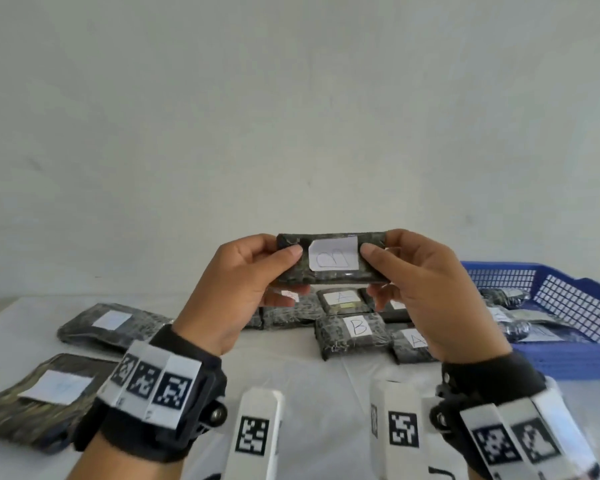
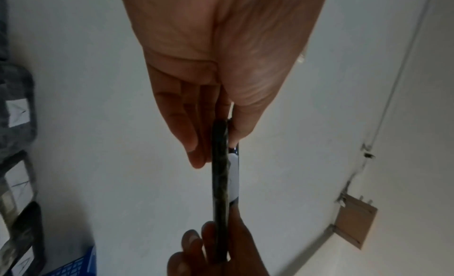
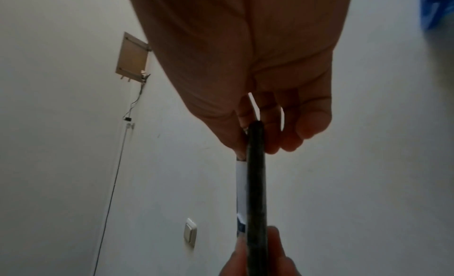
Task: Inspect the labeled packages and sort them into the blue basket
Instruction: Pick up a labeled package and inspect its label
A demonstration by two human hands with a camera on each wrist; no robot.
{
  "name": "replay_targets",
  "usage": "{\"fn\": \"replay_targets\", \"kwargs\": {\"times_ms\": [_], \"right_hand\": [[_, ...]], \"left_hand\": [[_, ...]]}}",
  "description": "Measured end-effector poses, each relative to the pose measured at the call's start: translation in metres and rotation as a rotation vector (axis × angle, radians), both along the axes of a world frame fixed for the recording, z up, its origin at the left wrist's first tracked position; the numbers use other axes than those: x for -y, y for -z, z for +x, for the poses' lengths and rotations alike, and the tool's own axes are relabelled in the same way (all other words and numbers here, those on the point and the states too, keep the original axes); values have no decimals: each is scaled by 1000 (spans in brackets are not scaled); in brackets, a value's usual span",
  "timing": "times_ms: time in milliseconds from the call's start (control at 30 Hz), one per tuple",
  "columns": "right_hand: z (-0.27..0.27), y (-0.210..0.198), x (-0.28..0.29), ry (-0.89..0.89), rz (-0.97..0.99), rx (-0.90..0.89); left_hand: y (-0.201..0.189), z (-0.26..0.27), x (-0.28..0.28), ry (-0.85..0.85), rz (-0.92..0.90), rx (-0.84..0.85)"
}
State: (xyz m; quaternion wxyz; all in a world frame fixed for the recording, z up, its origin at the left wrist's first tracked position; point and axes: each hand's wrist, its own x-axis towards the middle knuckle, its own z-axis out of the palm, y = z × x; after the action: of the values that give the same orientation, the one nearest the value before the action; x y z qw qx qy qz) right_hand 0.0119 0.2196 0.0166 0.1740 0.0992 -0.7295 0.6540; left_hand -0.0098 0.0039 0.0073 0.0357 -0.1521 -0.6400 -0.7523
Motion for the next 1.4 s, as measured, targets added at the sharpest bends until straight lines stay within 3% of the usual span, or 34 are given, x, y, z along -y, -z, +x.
{"fn": "replay_targets", "kwargs": {"times_ms": [133,233,367,600,733,967,1100,1300,1400], "right_hand": [[15,-12,-6,72,373,16],[30,-19,3,38,582,28],[36,-21,17,-11,551,-11],[42,-22,21,15,500,-8],[43,-21,28,112,527,-131],[39,-19,23,236,508,-219],[40,-19,24,192,504,-163],[39,-20,21,242,474,-216],[42,-22,23,167,404,-163]], "left_hand": [[-5,9,4,-14,-134,-121],[-9,20,7,25,-376,-183],[-11,27,4,17,-373,-170],[-15,28,1,4,-73,-143],[-9,30,-6,-106,-175,-291],[-6,37,-19,-82,-244,-295],[-5,37,-20,-151,-298,-358],[-8,39,-18,-32,-312,-316],[-9,38,-15,-56,-338,-368]]}}
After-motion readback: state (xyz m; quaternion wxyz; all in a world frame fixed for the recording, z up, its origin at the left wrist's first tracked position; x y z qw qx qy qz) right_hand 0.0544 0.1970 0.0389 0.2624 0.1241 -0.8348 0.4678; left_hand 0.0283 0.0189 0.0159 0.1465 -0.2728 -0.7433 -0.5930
